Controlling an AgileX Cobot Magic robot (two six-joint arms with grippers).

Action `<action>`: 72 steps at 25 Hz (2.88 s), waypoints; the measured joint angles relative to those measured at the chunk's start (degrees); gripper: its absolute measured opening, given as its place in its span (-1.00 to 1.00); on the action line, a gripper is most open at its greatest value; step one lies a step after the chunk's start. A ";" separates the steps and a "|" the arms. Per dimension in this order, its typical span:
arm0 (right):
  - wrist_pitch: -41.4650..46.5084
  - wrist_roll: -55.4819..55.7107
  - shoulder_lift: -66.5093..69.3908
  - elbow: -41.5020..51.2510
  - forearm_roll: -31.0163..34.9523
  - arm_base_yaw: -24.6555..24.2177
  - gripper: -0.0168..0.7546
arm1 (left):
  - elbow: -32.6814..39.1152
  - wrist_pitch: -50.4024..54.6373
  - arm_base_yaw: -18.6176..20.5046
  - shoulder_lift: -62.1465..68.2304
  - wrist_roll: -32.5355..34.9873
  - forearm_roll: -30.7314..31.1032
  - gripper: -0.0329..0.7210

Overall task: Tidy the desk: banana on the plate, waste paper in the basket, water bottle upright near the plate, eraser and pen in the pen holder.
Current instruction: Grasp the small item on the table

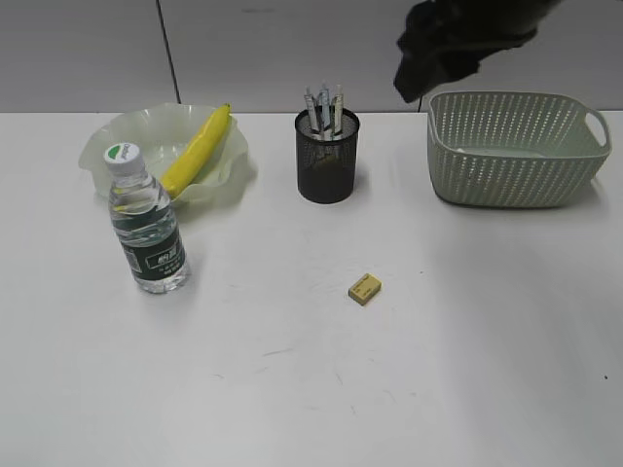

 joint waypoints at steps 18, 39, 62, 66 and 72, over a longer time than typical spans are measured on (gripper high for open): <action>2.41 2.95 -55.21 43.50 -0.31 0.00 0.20 | 0.00 0.00 0.00 0.00 0.00 0.00 -0.14; 8.33 9.70 -91.84 55.87 -4.55 0.00 0.20 | -7.00 -23.89 0.00 32.68 0.00 -1.85 -0.14; 8.38 11.01 -91.84 55.87 -5.83 0.00 0.08 | -56.80 -19.48 -9.79 114.02 0.00 -6.13 0.37; 8.38 11.01 -91.84 55.87 -5.83 0.00 0.08 | -66.30 -9.01 -9.79 123.38 0.00 -5.94 0.39; 8.38 11.05 -91.84 55.87 -5.83 0.00 0.06 | -74.66 -3.51 -9.85 131.79 0.00 -5.70 0.39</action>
